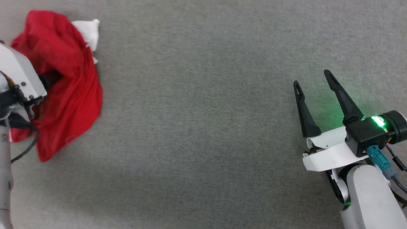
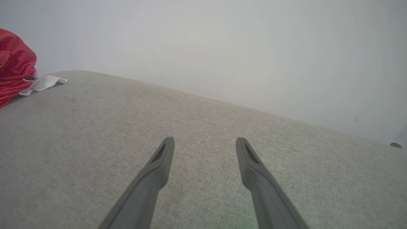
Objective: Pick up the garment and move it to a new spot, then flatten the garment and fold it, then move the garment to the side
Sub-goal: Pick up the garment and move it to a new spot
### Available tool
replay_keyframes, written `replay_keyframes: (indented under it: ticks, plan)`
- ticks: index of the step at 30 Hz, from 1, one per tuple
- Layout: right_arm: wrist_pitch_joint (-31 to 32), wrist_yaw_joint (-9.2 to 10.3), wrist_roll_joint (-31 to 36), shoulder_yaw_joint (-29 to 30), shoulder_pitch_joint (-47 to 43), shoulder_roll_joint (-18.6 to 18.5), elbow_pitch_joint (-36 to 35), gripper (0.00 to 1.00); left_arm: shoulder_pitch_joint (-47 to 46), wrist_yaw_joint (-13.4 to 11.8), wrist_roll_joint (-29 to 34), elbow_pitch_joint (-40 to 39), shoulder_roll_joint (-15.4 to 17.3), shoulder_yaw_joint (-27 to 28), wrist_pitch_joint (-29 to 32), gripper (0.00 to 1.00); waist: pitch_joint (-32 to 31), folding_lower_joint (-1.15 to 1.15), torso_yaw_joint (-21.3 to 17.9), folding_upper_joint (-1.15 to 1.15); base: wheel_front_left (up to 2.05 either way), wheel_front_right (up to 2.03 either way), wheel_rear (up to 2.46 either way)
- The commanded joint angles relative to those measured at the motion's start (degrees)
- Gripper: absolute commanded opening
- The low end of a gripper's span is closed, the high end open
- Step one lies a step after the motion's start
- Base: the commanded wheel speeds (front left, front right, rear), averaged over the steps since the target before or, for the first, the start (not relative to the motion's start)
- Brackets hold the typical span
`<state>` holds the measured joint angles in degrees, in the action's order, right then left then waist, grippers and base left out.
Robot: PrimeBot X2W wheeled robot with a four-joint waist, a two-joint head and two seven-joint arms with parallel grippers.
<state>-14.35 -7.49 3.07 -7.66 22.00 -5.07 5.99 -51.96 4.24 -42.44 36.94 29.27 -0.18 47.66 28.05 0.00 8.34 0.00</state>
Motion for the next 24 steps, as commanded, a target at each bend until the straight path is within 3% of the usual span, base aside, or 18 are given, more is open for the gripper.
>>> replay_keyframes:
  ticks: [1,11,12,14,24]
  plan:
    - [-0.2,0.0,-0.3,0.1,1.2,-0.2,-0.4,1.0,-0.8,-0.4,0.0,1.5,-0.1,-0.3,0.4,1.0,3.0,0.0,-2.9,0.0,0.0,0.0,0.0]
    - [0.6,0.0,-0.3,-0.2,1.5,0.0,-1.1,1.0,0.1,-0.6,0.3,9.7,-1.9,-2.0,0.6,1.0,2.8,0.0,-3.2,0.0,0.0,0.0,0.0]
    - [0.8,0.0,-0.3,-0.2,1.5,-0.1,-1.1,1.0,0.0,-0.5,0.5,10.5,-2.1,-2.3,0.4,0.62,2.6,0.0,-3.2,0.0,0.0,0.0,0.0]
    - [1.0,0.0,-0.3,-0.1,1.3,-0.2,-1.0,1.0,-0.5,0.1,1.1,11.4,-2.2,-2.8,-0.6,0.0,2.0,0.0,-2.9,0.0,0.0,0.0,0.0]
    - [1.0,0.0,-0.5,0.6,-2.0,-0.3,0.0,1.0,-5.1,2.3,2.1,10.5,0.3,-3.0,-10.0,0.0,-4.0,0.0,-0.5,0.0,0.0,0.0,0.0]
